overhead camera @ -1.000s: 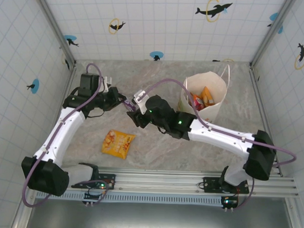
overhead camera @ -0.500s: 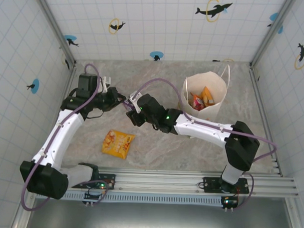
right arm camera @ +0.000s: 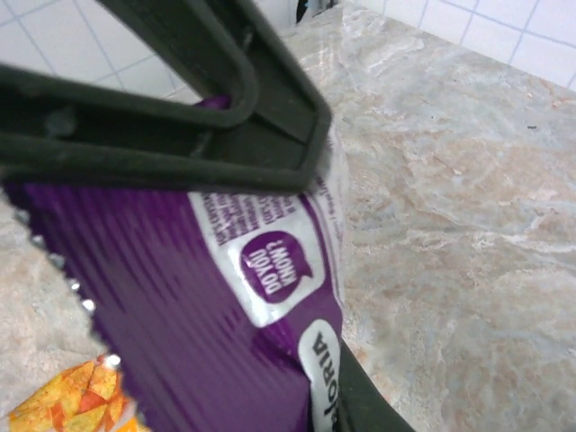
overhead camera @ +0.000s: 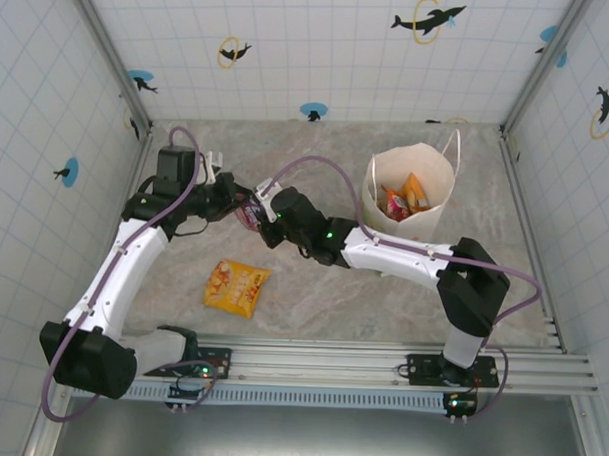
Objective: Place the snacks into the paper bag
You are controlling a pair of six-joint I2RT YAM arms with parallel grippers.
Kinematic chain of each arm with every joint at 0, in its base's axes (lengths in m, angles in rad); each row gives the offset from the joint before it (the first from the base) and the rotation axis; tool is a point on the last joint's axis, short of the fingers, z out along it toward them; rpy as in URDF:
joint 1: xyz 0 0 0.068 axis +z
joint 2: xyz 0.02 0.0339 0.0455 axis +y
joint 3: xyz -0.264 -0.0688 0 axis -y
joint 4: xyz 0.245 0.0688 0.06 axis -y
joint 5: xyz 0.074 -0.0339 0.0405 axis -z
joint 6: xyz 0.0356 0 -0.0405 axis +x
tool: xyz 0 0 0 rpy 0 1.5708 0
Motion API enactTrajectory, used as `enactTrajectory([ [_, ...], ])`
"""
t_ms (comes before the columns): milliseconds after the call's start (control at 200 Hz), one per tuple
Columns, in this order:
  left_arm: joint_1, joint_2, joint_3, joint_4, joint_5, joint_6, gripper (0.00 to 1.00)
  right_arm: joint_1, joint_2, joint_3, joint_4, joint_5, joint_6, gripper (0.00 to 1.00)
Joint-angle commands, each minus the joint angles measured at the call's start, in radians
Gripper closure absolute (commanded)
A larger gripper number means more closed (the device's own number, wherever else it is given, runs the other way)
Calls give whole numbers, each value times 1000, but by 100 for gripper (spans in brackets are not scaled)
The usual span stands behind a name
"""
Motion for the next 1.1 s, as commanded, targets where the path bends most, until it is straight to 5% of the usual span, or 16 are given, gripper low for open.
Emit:
enactTrajectory([
  [0,-8,-23,15,21,-15,-1,100,-6,-50,-44,116,0,-17,90],
  [80,-8,-23,13,24,-23,4,95,-5,-65,-55,116,-6,-31,94],
  [255,-8,-21,16,20,-53,21,48,-7,-111,-85,98,-12,-51,99],
  [450,-9,-62,-20,35,-179,24,32,-39,-215,-158,95,-22,-62,100],
  [690,-8,-112,-98,90,-320,32,27,-110,-367,-198,79,-76,-45,100],
  [1096,-8,-96,-226,183,-303,43,28,-337,-648,-183,100,-151,-44,100],
])
